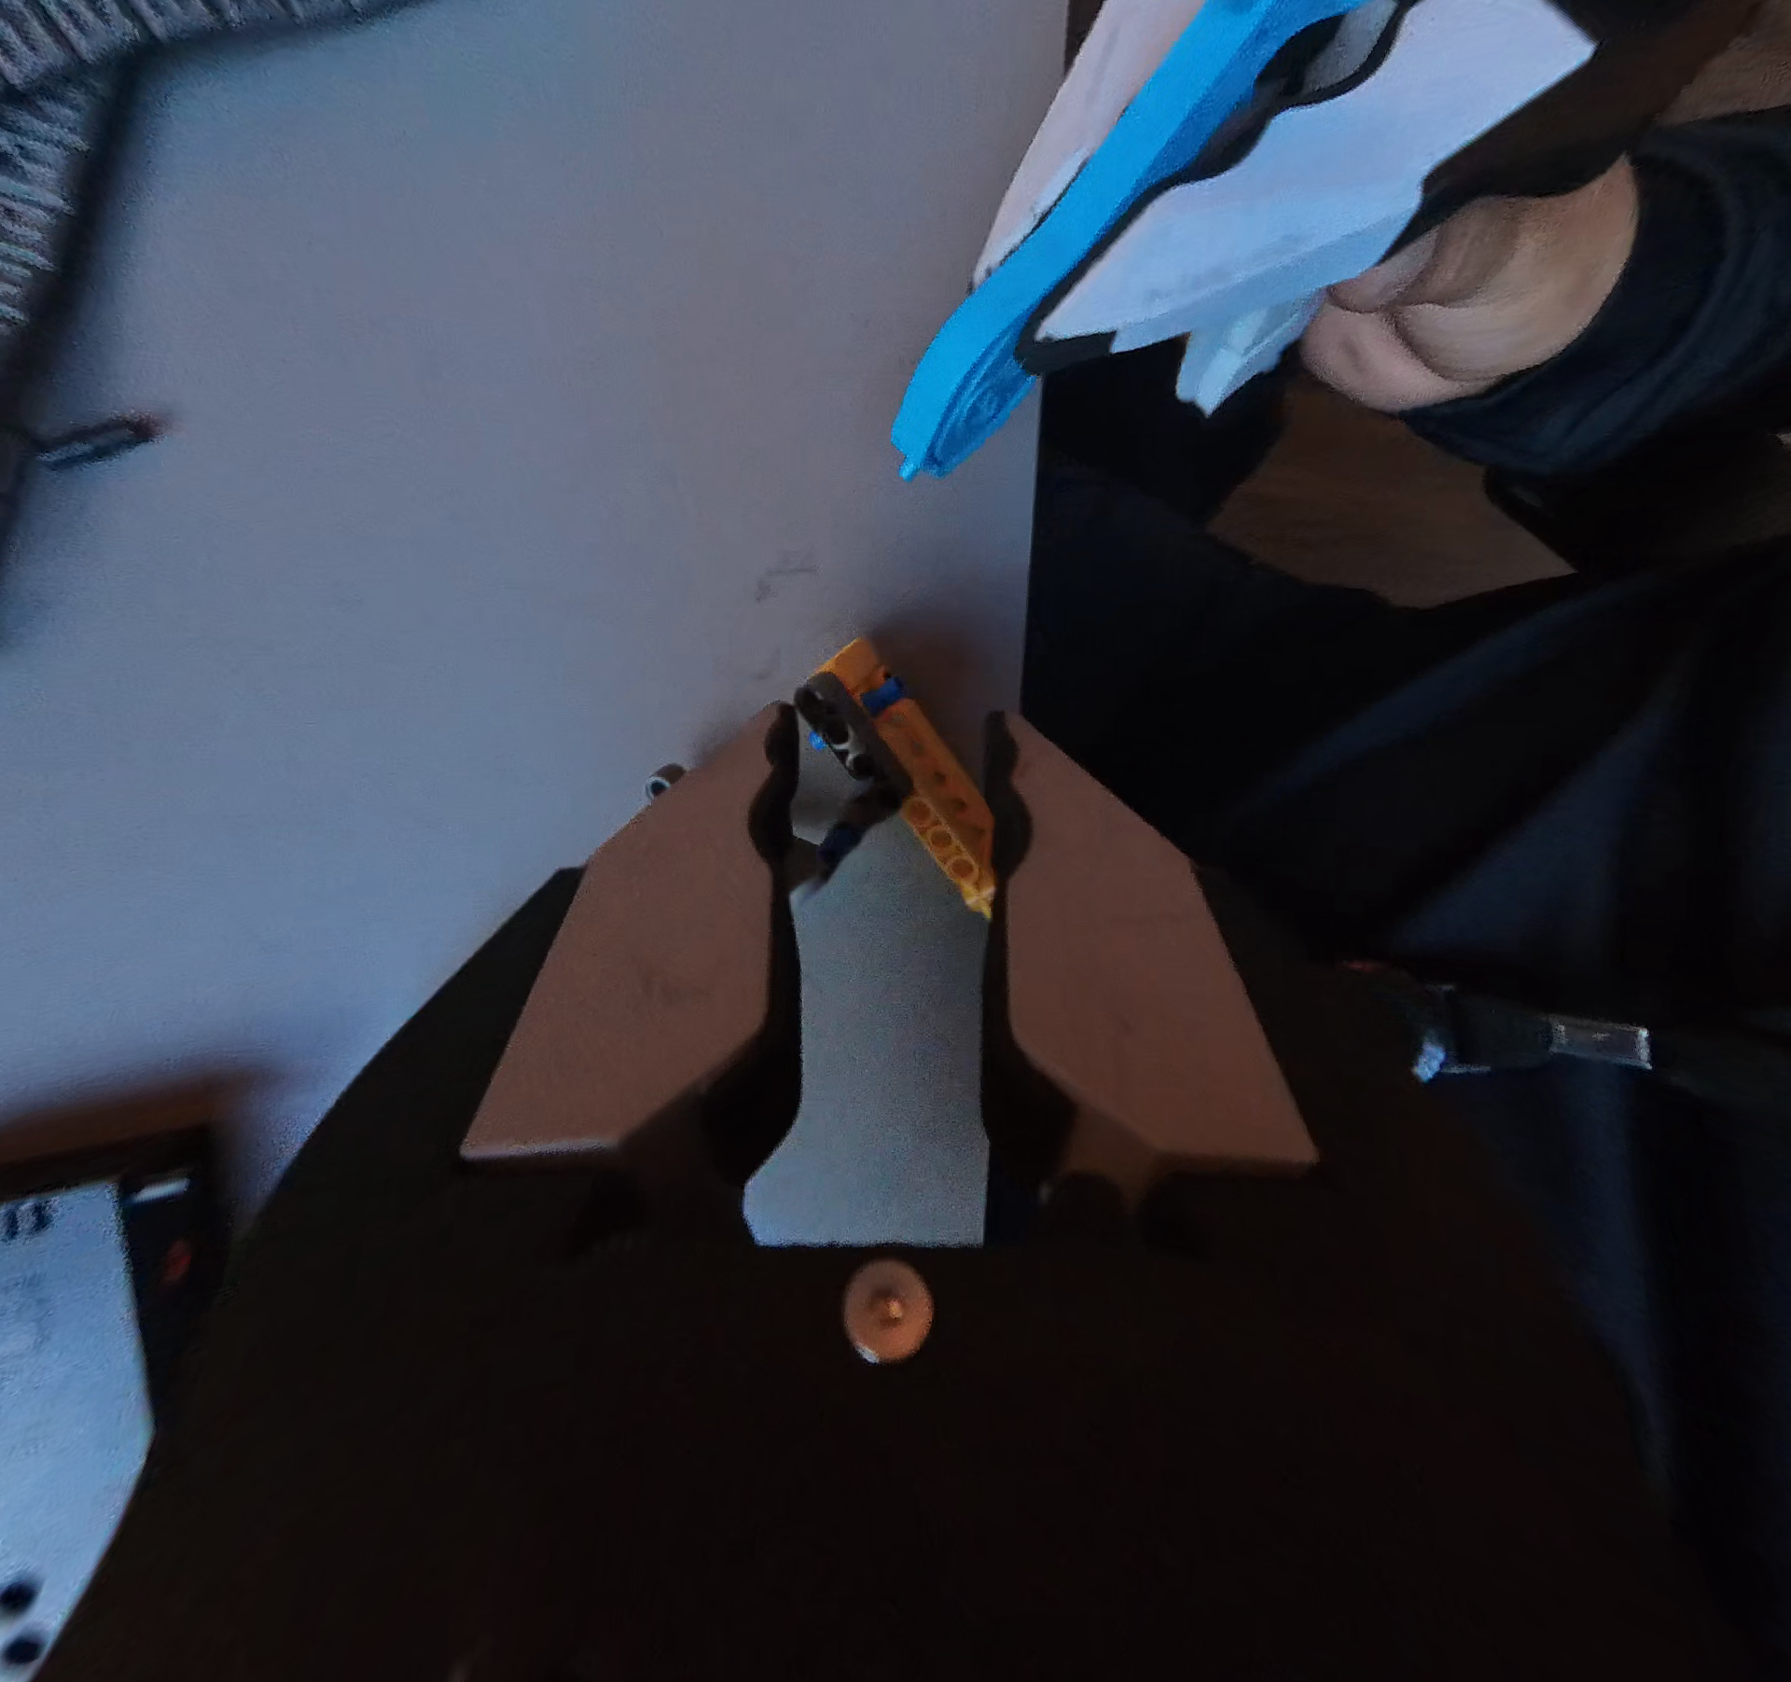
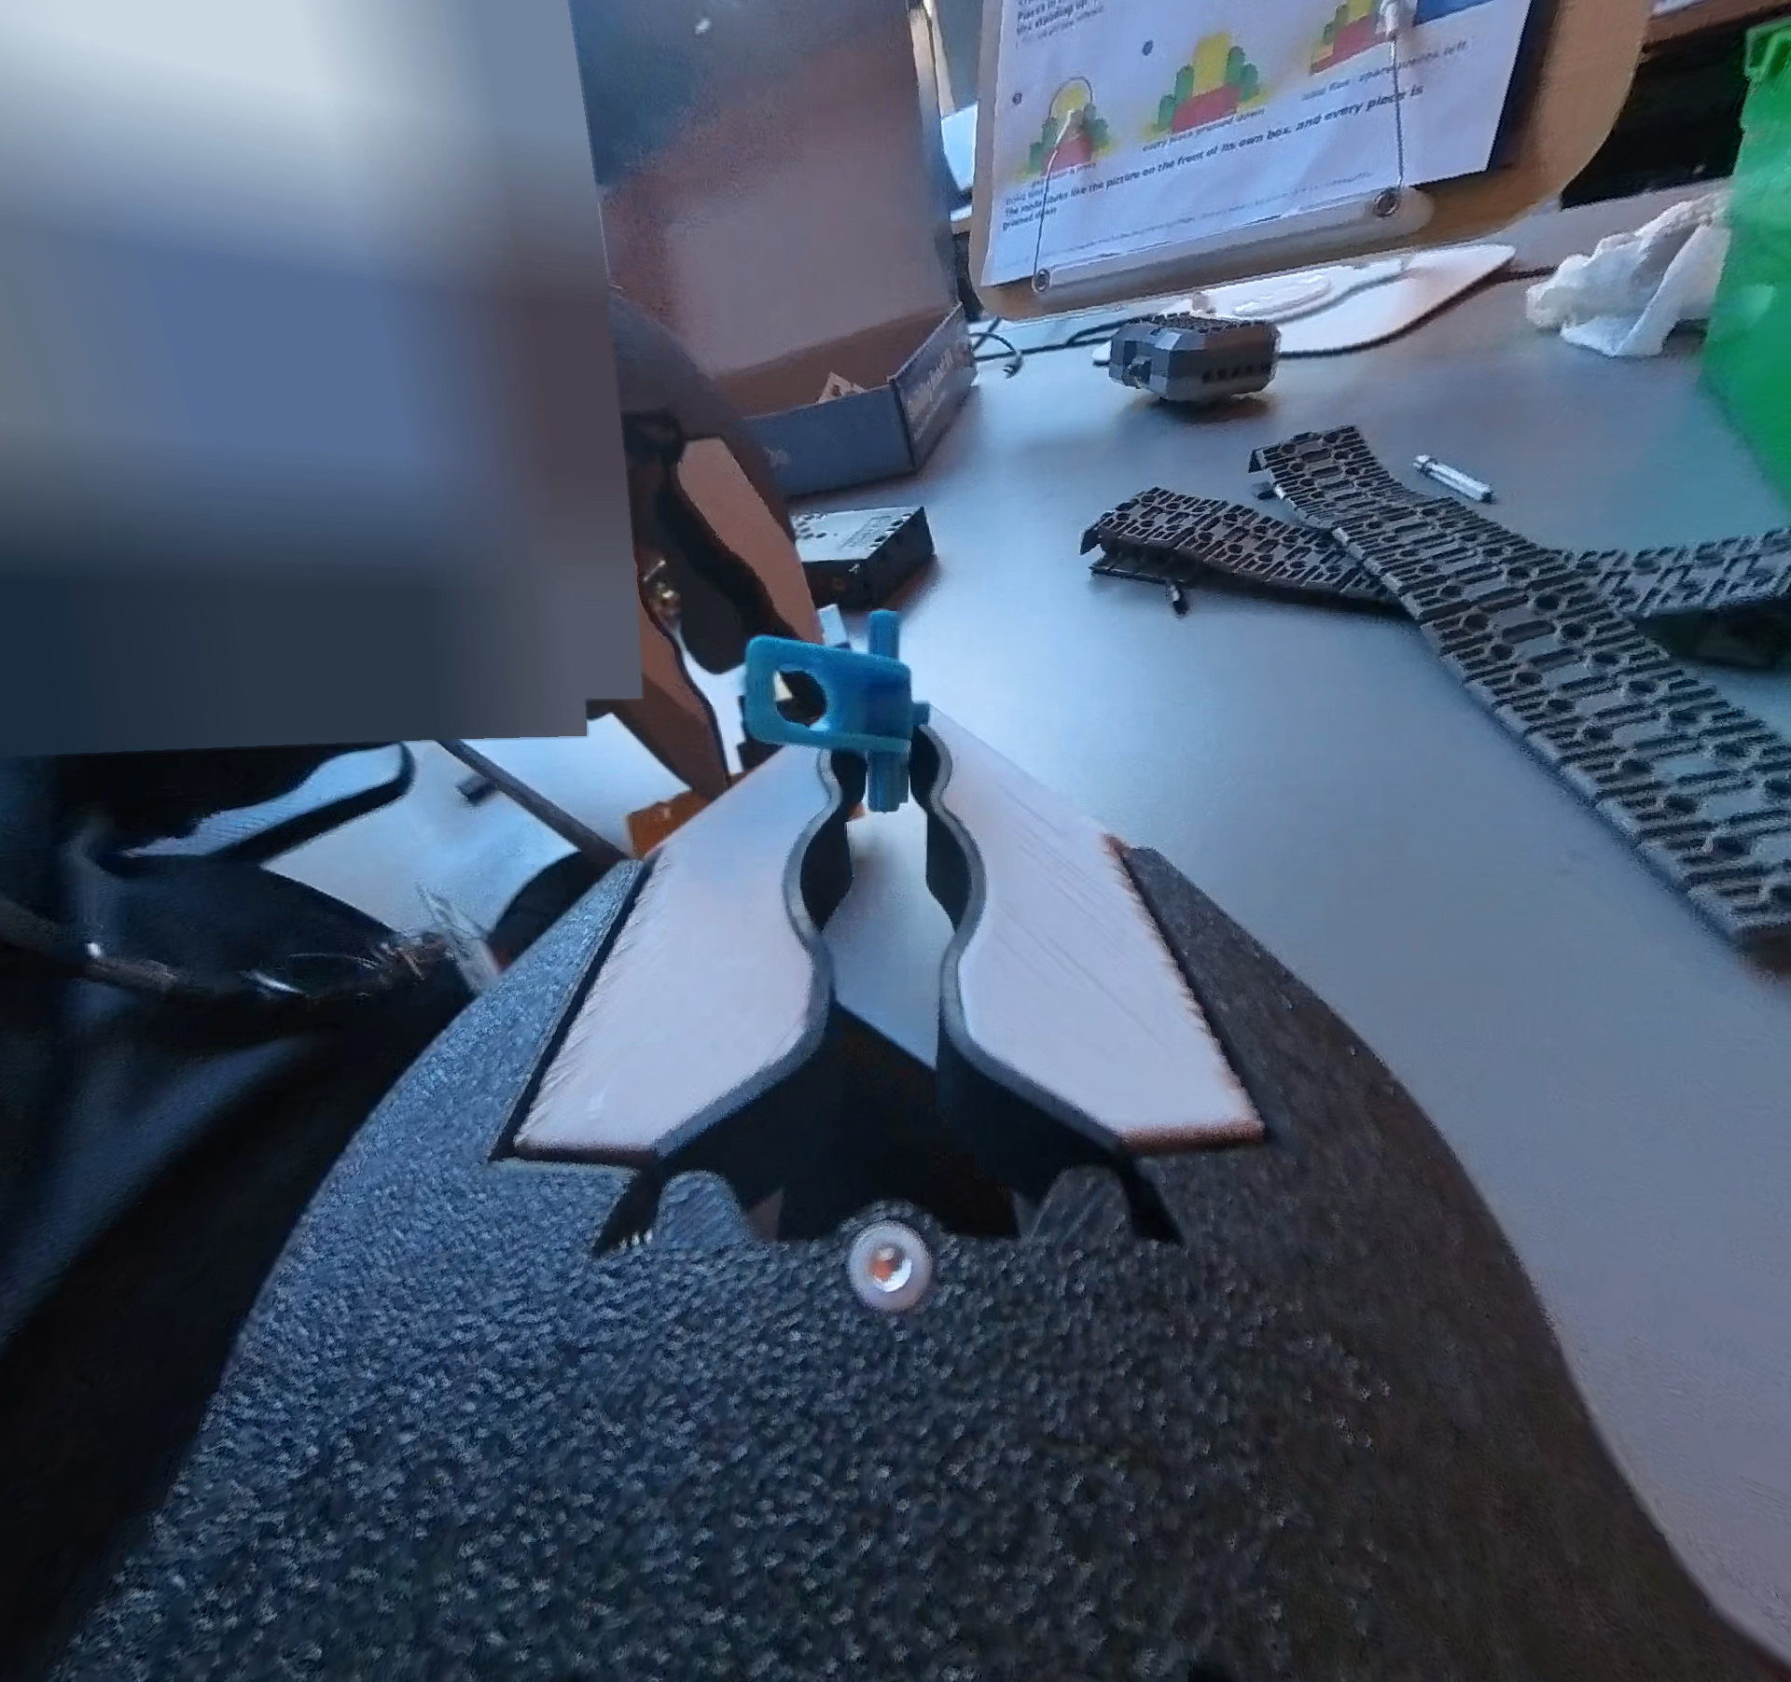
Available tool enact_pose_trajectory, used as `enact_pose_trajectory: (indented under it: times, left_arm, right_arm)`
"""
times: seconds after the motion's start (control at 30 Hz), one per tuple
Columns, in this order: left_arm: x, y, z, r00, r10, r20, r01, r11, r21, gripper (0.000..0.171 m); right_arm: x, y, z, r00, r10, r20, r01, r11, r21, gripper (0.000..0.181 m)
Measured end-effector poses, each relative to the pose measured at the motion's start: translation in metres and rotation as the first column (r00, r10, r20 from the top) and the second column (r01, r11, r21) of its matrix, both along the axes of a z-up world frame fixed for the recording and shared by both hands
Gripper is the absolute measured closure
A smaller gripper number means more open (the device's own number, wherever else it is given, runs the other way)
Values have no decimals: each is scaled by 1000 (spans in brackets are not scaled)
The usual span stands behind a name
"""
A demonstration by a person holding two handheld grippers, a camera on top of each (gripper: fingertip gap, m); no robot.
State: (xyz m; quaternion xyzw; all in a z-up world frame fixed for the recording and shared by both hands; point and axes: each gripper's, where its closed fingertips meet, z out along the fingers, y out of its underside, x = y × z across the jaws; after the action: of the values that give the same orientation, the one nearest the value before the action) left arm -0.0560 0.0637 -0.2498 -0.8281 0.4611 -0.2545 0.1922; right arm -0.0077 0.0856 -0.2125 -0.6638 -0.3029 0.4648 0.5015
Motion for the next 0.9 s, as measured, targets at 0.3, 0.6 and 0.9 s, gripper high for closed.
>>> enact_pose_trajectory:
  times: [0.3, 0.6, 0.9]
  left_arm:
    - [-5, -7, -13, 993, -61, -102, 66, 997, 43, 121]
    - [17, -9, -18, 990, -6, 140, 33, 980, -195, 150]
    - [19, -7, -16, 965, 32, 261, 44, 959, -280, 151]
  right_arm:
    - [0, -13, -1, 982, 10, -187, -48, 979, -200, 178]
    - [-6, -20, -9, 979, -11, -204, -34, 977, -212, 178]
    - [-9, -21, -19, 999, -39, -25, 37, 998, -45, 178]
